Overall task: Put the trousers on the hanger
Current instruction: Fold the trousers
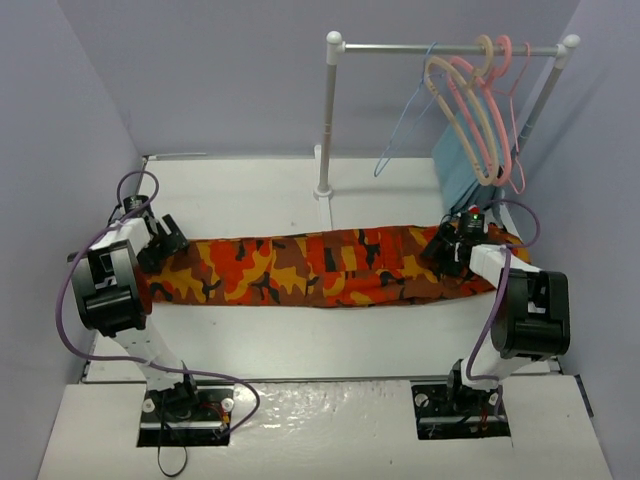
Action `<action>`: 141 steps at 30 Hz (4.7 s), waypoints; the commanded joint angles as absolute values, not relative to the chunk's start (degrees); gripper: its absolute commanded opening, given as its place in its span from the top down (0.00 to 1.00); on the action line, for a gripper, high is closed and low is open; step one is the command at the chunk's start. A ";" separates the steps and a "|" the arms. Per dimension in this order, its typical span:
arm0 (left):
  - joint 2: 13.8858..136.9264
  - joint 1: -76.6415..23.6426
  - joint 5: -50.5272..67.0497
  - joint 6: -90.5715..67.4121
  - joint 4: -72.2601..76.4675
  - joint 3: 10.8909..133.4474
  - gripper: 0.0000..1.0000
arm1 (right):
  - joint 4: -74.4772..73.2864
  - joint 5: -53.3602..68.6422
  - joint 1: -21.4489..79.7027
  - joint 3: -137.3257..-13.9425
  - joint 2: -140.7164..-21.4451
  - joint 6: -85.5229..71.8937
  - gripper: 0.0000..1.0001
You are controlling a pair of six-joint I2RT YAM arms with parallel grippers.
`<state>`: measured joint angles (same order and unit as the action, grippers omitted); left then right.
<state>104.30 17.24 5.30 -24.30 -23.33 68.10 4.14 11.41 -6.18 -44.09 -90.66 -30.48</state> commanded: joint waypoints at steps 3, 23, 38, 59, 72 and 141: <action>102.46 17.58 6.67 -25.02 -22.46 67.09 0.18 | -2.37 3.69 -11.37 -43.57 -91.28 -26.24 0.42; 99.84 26.84 5.68 -2.13 -30.34 78.14 0.03 | -7.30 14.71 1.92 -41.16 -62.65 -19.30 0.13; 109.07 26.91 17.39 4.92 -30.49 74.64 0.03 | -5.89 18.90 3.52 -39.11 -61.96 -17.76 0.12; 104.61 21.31 20.04 5.26 -31.63 72.56 1.00 | -4.83 20.37 3.56 -39.01 -62.67 -17.87 0.12; 98.47 25.30 -2.53 -4.56 -60.41 119.18 1.00 | -8.56 19.65 9.22 -43.28 -62.56 -20.44 0.12; 108.55 -49.55 30.04 -60.92 0.53 110.88 1.00 | -23.20 2.73 10.72 -74.52 -52.09 -16.30 0.09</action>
